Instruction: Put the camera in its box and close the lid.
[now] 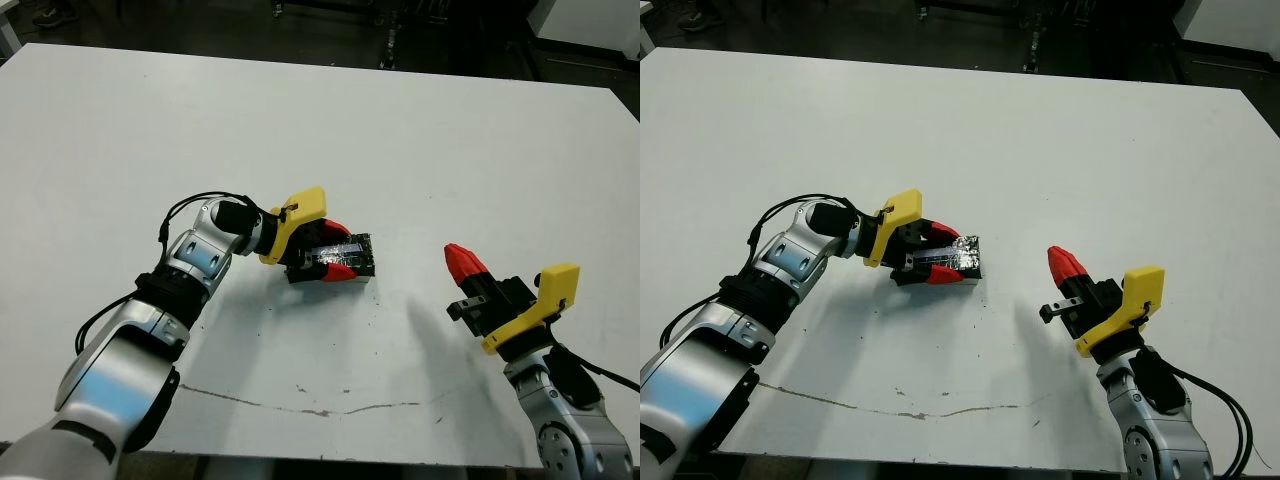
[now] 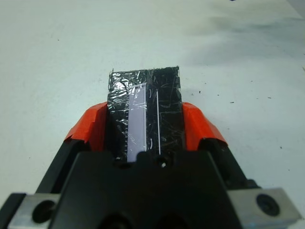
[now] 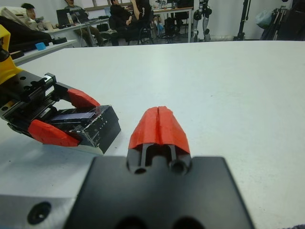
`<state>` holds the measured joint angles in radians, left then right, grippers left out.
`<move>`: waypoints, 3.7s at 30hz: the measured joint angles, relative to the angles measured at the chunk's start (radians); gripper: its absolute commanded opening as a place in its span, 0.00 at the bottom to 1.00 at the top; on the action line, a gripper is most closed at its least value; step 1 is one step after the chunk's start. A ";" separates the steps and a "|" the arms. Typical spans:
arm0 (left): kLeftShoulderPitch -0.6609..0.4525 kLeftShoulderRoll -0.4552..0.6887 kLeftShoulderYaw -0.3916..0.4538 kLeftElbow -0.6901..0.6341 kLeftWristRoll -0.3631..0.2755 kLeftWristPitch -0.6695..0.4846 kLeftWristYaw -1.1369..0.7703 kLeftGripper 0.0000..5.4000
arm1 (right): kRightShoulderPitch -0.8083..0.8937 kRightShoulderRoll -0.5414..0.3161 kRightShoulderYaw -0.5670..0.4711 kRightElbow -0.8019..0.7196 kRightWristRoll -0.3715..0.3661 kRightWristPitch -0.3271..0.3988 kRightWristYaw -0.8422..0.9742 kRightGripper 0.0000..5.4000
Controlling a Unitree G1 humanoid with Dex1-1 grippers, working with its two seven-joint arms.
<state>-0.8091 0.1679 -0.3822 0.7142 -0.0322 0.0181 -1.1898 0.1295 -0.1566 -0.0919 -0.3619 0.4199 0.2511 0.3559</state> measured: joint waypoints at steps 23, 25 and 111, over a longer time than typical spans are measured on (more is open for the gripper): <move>0.012 -0.024 -0.108 -0.165 0.165 0.130 0.149 0.82 | 0.004 0.000 0.002 -0.001 -0.005 0.000 0.000 0.00; 0.012 -0.025 -0.110 -0.166 0.167 0.130 0.155 0.87 | 0.004 0.000 0.002 -0.001 -0.005 0.000 0.000 0.00; 0.872 -0.177 0.515 -0.951 -0.292 -0.133 0.840 0.54 | -0.046 0.113 -0.021 -0.050 -0.011 -0.090 -0.152 0.00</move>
<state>0.0628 -0.0094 0.1324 -0.2370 -0.3241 -0.1151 -0.3498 0.0836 -0.0436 -0.1128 -0.4114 0.4094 0.1614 0.2043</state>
